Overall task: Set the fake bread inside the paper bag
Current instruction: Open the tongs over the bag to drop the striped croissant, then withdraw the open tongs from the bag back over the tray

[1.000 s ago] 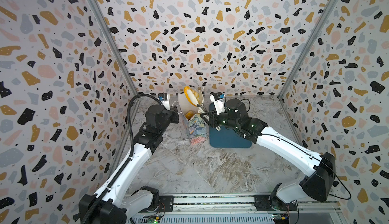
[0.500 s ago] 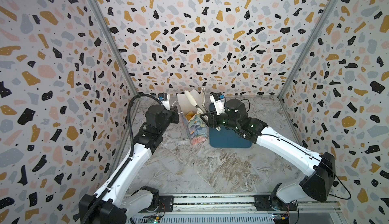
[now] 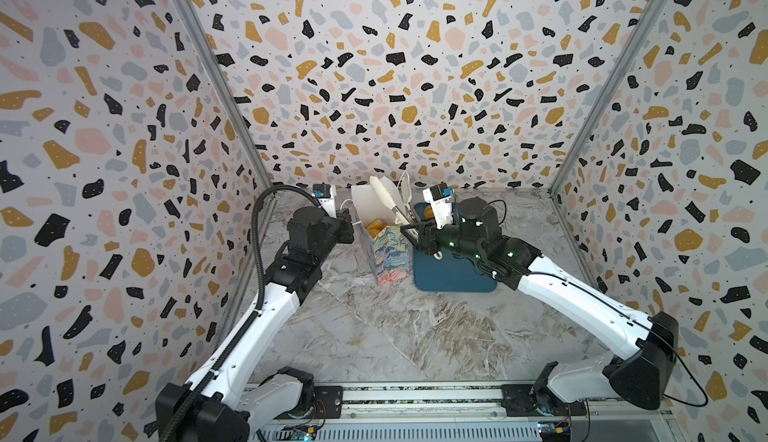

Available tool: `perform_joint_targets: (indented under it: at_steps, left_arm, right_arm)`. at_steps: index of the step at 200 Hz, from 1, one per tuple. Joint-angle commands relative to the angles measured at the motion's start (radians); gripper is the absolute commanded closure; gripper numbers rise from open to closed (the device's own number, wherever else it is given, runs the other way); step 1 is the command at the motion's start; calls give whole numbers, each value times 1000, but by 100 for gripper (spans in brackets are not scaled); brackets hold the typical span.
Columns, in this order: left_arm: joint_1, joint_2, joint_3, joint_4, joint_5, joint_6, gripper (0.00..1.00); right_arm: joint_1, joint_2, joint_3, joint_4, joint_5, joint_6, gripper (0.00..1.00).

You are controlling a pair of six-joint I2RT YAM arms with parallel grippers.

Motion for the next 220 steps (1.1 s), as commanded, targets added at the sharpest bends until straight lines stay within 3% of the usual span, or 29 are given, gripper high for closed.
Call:
perform_joint_targets:
  at_steps: [1, 220]
  left_arm:
    - [-3, -8, -7, 10, -9, 10, 100]
    - [-3, -14, -10, 11, -10, 12, 100]
  right_arm:
    - [-6, -74, -4, 30, 31, -35, 46]
    - [-167, -327, -283, -77, 141, -37, 45]
